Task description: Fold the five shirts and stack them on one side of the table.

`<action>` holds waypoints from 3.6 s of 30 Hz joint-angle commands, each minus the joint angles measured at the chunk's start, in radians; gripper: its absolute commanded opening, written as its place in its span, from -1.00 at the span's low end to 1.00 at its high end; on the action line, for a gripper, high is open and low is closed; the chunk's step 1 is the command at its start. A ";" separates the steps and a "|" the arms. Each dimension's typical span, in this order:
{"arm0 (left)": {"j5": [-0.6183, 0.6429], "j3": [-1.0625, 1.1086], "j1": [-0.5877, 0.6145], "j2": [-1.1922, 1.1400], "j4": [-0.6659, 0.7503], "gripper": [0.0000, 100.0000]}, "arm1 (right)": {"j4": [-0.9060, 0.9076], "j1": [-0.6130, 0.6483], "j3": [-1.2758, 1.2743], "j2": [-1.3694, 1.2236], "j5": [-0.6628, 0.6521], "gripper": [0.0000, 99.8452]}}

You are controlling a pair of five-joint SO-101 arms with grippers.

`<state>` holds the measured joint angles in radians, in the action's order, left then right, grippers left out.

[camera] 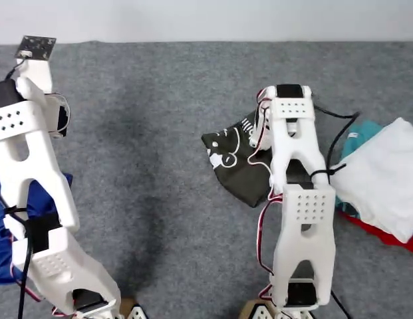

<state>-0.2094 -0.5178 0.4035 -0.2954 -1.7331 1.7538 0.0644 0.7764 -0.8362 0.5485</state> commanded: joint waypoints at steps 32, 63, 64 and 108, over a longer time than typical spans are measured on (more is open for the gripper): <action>-0.006 -0.005 0.000 0.058 -0.021 -0.99 | 0.041 -0.578 0.012 0.578 -0.798 -0.98; -0.005 -0.007 -0.054 0.058 -0.021 -0.99 | -0.124 -0.931 0.018 0.291 -1.249 -0.84; -0.005 -0.007 -0.061 0.058 -0.021 -0.99 | -0.114 -0.931 0.020 0.292 -1.234 -0.74; -0.006 -0.007 -0.074 0.055 -0.021 -0.99 | -0.283 -0.510 -0.249 0.407 -1.060 -0.97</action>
<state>-0.2094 -0.5178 0.3360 -0.2954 -1.7331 1.4745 -0.4741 0.4833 -0.4741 -0.5010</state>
